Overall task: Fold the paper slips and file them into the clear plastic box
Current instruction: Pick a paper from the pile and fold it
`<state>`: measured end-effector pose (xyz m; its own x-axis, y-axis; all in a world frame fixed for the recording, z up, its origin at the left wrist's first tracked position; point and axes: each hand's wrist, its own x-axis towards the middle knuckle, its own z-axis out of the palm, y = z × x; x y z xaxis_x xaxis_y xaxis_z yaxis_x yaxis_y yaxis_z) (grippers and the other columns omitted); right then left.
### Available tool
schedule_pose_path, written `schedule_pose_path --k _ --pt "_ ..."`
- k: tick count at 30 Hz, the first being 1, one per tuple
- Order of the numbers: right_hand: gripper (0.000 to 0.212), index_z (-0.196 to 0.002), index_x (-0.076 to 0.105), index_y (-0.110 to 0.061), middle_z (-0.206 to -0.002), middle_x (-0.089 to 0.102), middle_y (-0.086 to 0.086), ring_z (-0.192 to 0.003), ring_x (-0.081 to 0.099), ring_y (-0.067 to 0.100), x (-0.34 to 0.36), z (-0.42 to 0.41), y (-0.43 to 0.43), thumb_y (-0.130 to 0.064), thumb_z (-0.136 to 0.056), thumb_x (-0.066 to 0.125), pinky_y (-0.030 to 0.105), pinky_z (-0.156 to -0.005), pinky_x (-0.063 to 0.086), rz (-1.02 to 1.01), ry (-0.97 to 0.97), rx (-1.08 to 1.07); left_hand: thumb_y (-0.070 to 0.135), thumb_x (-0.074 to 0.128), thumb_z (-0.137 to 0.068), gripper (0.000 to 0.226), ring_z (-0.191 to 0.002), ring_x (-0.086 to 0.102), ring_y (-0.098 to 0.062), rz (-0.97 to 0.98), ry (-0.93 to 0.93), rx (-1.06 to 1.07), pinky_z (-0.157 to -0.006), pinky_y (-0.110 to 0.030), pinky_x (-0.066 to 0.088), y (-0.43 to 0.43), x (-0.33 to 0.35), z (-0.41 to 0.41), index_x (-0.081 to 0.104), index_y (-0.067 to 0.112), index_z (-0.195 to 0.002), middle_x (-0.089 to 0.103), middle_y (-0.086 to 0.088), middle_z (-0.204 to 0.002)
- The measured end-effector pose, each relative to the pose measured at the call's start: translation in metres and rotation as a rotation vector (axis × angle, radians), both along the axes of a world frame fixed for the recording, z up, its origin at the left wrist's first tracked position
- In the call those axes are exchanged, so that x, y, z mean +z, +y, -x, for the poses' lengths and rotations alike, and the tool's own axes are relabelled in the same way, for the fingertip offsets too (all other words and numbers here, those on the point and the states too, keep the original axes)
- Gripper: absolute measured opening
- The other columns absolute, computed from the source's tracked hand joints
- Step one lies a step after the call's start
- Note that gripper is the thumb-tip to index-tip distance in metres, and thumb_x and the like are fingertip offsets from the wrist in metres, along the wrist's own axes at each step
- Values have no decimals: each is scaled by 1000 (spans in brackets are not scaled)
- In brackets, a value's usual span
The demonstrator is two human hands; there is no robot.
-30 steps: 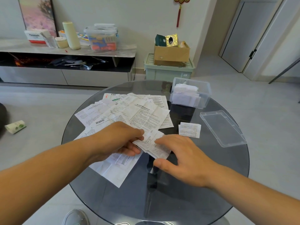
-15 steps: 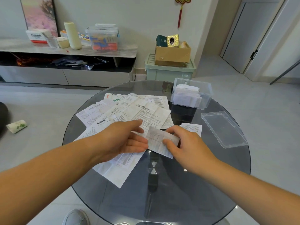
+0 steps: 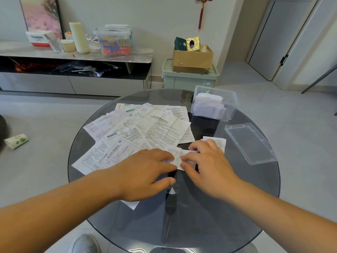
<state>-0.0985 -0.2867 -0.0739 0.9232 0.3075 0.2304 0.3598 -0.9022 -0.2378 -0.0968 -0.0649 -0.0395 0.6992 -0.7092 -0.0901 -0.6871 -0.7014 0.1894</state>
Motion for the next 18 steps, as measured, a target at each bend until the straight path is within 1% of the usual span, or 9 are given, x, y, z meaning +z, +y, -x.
schedule_pose_path --k 2,5,7,9,12,14,18 --pt "24 -104 75 -31 -119 57 -6 -109 44 20 0 1 -2 -43 -96 55 38 -90 44 31 -11 20 64 22 -95 63 -137 33 -9 -64 8 -9 -113 -28 28 -1 2 2 48 33 -143 33 11 -156" --pt "36 -100 72 -30 -117 58 -8 -104 43 18 0 5 -3 -45 -96 40 38 -86 47 115 -36 53 67 22 -96 64 -136 32 -10 -100 -3 -14 -113 -29 25 -2 3 4 39 35 -149 30 11 -157" --pt "43 -106 70 -30 -119 57 -9 -105 42 17 -1 8 -3 -47 -97 31 37 -87 47 142 -18 63 66 25 -99 61 -137 30 -14 -119 -18 -21 -114 -32 24 -4 1 5 33 35 -151 27 7 -157" --pt "48 -115 67 -31 -124 56 -9 -108 43 17 1 10 -6 -49 -99 25 36 -89 45 169 11 80 64 25 -100 60 -136 29 -15 -140 -35 -21 -114 -32 24 -6 0 4 33 34 -151 27 5 -156" --pt "54 -129 59 -33 -137 50 -10 -115 43 17 3 10 -15 -52 -100 18 37 -93 42 217 72 111 62 27 -101 59 -137 27 -12 -129 -19 -13 -113 -29 22 -5 2 2 35 32 -151 26 8 -157" --pt "56 -134 56 -35 -141 47 -11 -119 42 17 4 11 -19 -53 -100 15 37 -96 40 225 102 125 62 29 -101 57 -137 27 -9 -115 6 -10 -113 -27 22 -2 2 0 40 33 -149 26 12 -157" --pt "59 -134 55 -37 -141 44 -13 -120 38 14 8 16 -18 -59 -98 15 36 -98 38 230 131 134 60 33 -101 48 -132 34 -7 -41 40 6 -110 -30 32 -2 2 -5 57 34 -134 36 13 -150"
